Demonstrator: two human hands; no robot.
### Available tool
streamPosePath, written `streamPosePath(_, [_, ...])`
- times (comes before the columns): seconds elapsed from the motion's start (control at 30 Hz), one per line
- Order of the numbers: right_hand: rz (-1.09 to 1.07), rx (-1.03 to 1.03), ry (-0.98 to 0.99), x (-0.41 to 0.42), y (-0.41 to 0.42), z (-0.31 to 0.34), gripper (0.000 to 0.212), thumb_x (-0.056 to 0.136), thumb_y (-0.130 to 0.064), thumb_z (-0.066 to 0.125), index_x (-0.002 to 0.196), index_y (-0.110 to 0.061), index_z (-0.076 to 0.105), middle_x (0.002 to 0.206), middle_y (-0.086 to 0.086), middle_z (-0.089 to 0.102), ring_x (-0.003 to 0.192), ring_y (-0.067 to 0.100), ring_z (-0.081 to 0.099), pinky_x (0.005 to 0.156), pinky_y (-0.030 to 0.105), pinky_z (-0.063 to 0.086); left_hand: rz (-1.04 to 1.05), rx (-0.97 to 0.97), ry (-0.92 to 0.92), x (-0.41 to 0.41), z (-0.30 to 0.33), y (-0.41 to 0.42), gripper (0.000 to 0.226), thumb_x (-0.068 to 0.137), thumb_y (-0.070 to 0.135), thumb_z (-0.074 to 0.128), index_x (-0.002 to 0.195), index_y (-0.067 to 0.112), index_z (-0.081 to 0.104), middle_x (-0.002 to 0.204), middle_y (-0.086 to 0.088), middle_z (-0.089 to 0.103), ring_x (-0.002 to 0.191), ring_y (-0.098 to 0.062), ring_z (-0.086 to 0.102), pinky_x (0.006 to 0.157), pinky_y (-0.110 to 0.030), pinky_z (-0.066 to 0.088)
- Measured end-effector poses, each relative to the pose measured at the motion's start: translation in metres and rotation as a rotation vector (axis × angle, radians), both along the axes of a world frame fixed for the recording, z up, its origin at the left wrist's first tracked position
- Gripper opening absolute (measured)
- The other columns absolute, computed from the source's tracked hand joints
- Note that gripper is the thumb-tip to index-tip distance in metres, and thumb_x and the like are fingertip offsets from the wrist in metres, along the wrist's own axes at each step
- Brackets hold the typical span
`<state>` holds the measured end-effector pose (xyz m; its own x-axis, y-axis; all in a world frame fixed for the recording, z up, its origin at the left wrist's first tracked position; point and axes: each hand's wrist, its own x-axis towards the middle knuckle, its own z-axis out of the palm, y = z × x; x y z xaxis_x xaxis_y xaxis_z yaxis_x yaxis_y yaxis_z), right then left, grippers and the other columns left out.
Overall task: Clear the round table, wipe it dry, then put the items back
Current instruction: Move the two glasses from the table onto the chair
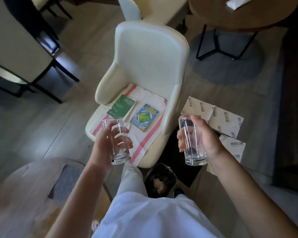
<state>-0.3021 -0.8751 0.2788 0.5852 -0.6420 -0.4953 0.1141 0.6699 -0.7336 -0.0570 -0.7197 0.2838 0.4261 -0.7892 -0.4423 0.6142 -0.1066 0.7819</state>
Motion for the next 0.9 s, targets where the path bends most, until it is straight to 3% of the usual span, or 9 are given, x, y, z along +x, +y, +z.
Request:
streamPosePath(0.13, [-0.091,-0.038,0.087,0.058,-0.029,-0.016,0.053,0.088,-0.048,0.059,0.123,-0.009,0.059,0.077,0.021,0.063,0.053,0.032,0.061,0.054,0.038,0.054,-0.044,0.097,-0.057,0.072,-0.03,-0.043,0.025,0.099,0.038,0.052,0.109,0.018,0.062,0.088,-0.008,0.068,0.071,-0.024,0.07,0.067,-0.037,0.061])
streamPosePath(0.27, [-0.164,-0.026,0.232,0.135,-0.058,-0.031,0.039,0.087,-0.043,0.07,0.104,-0.009,0.062,0.082,0.02,0.068,0.057,0.03,0.064,0.061,0.039,0.056,-0.047,0.198,-0.267,0.155,-0.059,-0.091,0.031,0.094,0.036,0.066,0.115,0.015,0.06,0.09,-0.011,0.072,0.08,-0.022,0.072,0.081,-0.04,0.057])
streamPosePath(0.33, [-0.141,-0.08,0.277,0.154,-0.067,-0.033,0.033,0.086,-0.039,0.07,0.104,-0.013,0.062,0.086,0.019,0.069,0.063,0.03,0.066,0.061,0.038,0.057,-0.042,0.203,-0.319,0.172,-0.071,-0.105,0.031,0.096,0.032,0.069,0.118,0.013,0.059,0.096,-0.016,0.069,0.082,-0.024,0.072,0.082,-0.041,0.056])
streamPosePath(0.47, [-0.09,-0.179,0.424,0.227,-0.107,-0.081,0.03,0.091,-0.025,0.074,0.112,-0.011,0.058,0.094,0.006,0.074,0.078,0.02,0.073,0.07,0.033,0.06,-0.104,0.294,-0.337,0.249,-0.124,-0.147,0.059,0.077,0.046,0.08,0.12,0.013,0.057,0.102,-0.011,0.071,0.088,-0.032,0.073,0.079,-0.041,0.056])
streamPosePath(0.57, [-0.09,-0.188,0.509,0.261,-0.131,-0.126,0.022,0.094,-0.012,0.073,0.11,-0.012,0.058,0.097,-0.002,0.077,0.084,0.01,0.073,0.081,0.031,0.058,-0.123,0.317,-0.393,0.283,-0.164,-0.17,0.059,0.072,0.034,0.085,0.118,0.018,0.052,0.105,-0.005,0.074,0.101,-0.03,0.072,0.088,-0.044,0.058])
streamPosePath(0.67, [-0.081,-0.236,0.607,0.284,-0.15,-0.168,0.038,0.083,-0.024,0.086,0.112,-0.015,0.063,0.121,0.013,0.073,0.095,0.012,0.07,0.083,0.027,0.056,-0.156,0.352,-0.481,0.302,-0.203,-0.19,0.064,0.073,0.022,0.089,0.122,0.02,0.048,0.117,-0.01,0.071,0.109,-0.02,0.072,0.09,-0.034,0.057])
streamPosePath(0.73, [-0.058,-0.28,0.679,0.293,-0.159,-0.187,0.047,0.077,-0.03,0.091,0.115,-0.021,0.065,0.115,0.001,0.074,0.102,0.008,0.071,0.087,0.026,0.056,-0.183,0.369,-0.548,0.309,-0.221,-0.201,0.067,0.076,0.016,0.088,0.127,0.02,0.044,0.121,-0.006,0.069,0.111,-0.017,0.07,0.09,-0.032,0.057])
streamPosePath(0.8, [-0.005,-0.318,0.761,0.309,-0.172,-0.23,0.054,0.073,-0.038,0.092,0.118,-0.029,0.064,0.109,-0.011,0.072,0.106,0.008,0.071,0.097,0.032,0.056,-0.235,0.416,-0.629,0.325,-0.26,-0.217,0.067,0.076,0.024,0.086,0.127,0.026,0.043,0.126,0.0,0.067,0.116,-0.015,0.066,0.097,-0.038,0.056])
streamPosePath(0.9, [0.004,-0.366,0.865,0.323,-0.181,-0.276,0.064,0.062,-0.054,0.087,0.117,-0.044,0.057,0.115,-0.012,0.07,0.101,0.007,0.072,0.096,0.033,0.056,-0.294,0.437,-0.815,0.341,-0.301,-0.234,0.066,0.074,0.039,0.083,0.128,0.019,0.049,0.129,-0.003,0.061,0.121,-0.016,0.06,0.104,-0.044,0.051])
